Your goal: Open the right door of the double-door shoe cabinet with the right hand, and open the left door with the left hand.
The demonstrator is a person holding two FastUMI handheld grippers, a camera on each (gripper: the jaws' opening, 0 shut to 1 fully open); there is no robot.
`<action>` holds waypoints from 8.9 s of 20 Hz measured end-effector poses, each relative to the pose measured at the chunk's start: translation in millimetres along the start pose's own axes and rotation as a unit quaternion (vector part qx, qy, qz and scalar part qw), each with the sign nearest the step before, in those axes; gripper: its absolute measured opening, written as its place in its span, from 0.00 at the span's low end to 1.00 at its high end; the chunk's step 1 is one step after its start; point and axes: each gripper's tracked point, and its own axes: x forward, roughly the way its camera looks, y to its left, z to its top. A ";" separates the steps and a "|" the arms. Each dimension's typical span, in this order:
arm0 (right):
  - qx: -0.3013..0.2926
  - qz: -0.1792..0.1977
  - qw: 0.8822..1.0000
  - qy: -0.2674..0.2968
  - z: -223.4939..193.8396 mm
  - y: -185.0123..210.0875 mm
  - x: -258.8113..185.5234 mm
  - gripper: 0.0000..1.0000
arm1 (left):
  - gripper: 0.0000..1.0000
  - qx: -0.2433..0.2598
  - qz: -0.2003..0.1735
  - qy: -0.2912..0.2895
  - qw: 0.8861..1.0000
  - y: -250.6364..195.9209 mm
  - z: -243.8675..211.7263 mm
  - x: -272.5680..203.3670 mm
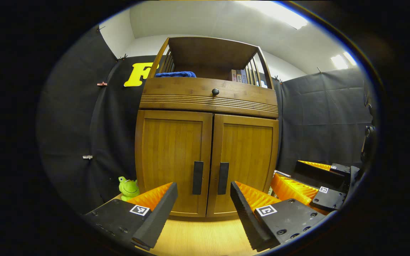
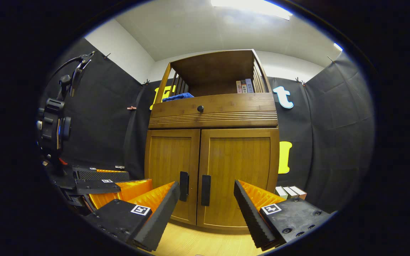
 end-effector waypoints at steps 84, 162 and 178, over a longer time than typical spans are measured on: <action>0.001 -0.023 0.995 0.096 -101.6 -42.2 22.1 0.30 | 0.93 -0.011 -0.001 -0.020 1.000 18.7 -12.0 -54.3; 0.000 -0.012 1.000 0.026 -44.9 -121.6 -54.5 0.97 | 0.72 -0.019 0.033 -0.053 0.998 21.5 -88.4 219.3; -0.013 -0.019 0.999 0.039 -51.9 -124.3 -47.6 0.99 | 0.31 -0.008 0.032 -0.022 0.999 31.5 -107.0 240.0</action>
